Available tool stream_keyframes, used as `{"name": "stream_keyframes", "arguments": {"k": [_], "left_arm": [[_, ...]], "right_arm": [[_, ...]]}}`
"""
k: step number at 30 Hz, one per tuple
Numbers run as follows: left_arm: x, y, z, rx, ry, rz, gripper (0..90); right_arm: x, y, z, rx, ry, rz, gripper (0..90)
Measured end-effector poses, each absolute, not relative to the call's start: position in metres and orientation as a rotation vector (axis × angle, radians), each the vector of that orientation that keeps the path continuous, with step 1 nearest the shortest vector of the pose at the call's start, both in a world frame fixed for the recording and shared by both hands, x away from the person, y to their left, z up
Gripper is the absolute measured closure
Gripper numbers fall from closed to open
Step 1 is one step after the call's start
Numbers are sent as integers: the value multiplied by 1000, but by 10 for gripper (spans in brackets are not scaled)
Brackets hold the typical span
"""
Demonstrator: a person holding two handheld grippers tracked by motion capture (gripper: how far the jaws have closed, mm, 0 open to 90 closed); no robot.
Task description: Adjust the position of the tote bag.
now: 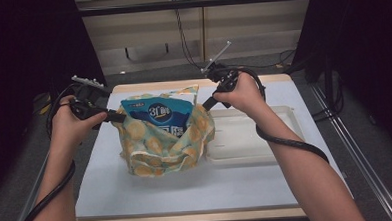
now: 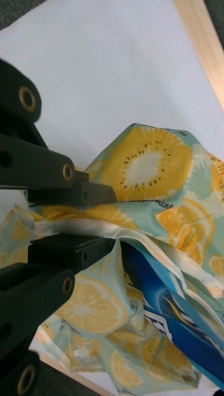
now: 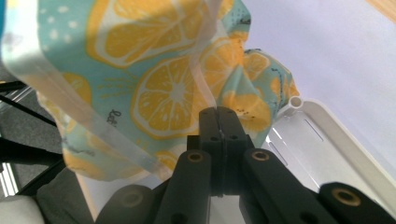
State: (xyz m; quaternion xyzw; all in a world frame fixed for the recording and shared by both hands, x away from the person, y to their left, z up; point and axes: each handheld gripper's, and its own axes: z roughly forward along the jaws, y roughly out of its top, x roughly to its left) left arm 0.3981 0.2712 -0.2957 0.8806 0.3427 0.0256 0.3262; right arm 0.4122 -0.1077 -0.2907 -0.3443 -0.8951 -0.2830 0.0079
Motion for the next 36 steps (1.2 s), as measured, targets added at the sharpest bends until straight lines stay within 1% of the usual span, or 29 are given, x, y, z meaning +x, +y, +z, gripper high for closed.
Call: {"name": "stream_keyframes", "arguments": {"k": [3,12,17,18,19,22,27,30,33,34,36], "left_arm": [[397,268,-302,2285,931,52,784],[399,270,-313,2298,932,15,816],[399,270,-315,2296,946,-12,824],[399,271,-314,2309,938,-8,824],[399,272,-314,2311,942,-12,826],[398,271,-313,2317,945,-13,829],[398,271,-314,2310,955,-17,830],[398,269,-313,2310,960,-16,830],[398,268,-313,2320,948,-15,830],[398,268,-313,2319,949,-15,830],[398,269,-313,2318,950,-20,829]], "right_arm": [[415,-108,-295,-1098,-2790,-882,900],[427,-108,-305,-1156,-2784,-870,900],[427,-106,-308,-1133,-2775,-889,900],[425,-106,-306,-1128,-2779,-894,886],[423,-106,-304,-1137,-2776,-904,845],[420,-110,-299,-1117,-2803,-883,806],[411,-117,-290,-1100,-2798,-893,676],[406,-118,-288,-1079,-2806,-876,537],[403,-117,-291,-1050,-2812,-872,469],[403,-116,-293,-1043,-2808,-870,457],[404,-114,-298,-1047,-2820,-857,460]]}}
